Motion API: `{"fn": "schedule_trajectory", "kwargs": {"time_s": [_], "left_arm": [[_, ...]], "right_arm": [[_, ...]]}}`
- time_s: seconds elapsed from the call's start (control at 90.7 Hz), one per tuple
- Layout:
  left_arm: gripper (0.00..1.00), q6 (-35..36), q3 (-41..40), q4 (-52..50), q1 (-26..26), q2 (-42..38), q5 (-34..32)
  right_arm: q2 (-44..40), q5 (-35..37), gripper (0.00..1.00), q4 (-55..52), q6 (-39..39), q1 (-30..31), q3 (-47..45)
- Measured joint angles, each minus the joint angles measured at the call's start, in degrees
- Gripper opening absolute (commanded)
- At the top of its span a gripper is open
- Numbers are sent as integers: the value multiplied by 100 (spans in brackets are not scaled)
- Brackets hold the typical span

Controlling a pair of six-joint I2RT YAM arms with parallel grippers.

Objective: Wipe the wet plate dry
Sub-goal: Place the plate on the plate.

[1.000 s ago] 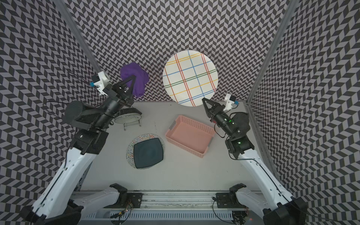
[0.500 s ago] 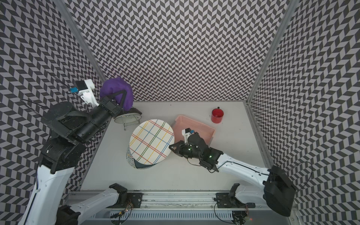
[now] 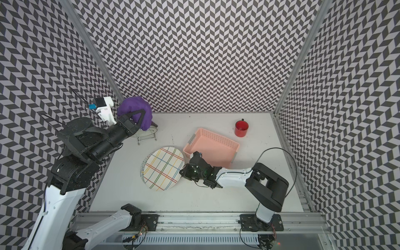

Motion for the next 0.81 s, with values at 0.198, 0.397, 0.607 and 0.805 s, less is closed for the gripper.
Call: {"fn": "schedule_trajectory", "kwargs": {"time_s": [0.198, 0.397, 0.607, 0.805], "left_arm": [[0, 2, -129, 26, 0, 0, 11], [0, 22, -404, 61, 0, -4, 22], [0, 140, -925, 131, 0, -153, 59], [0, 308, -2264, 354, -409, -654, 310]], "right_arm": [[262, -59, 32, 26, -20, 103, 101], [332, 7, 60, -568, -304, 197, 116], [33, 450, 100, -1523, -734, 201, 177], [-1530, 1106, 100, -2551, -1139, -9, 52]]}}
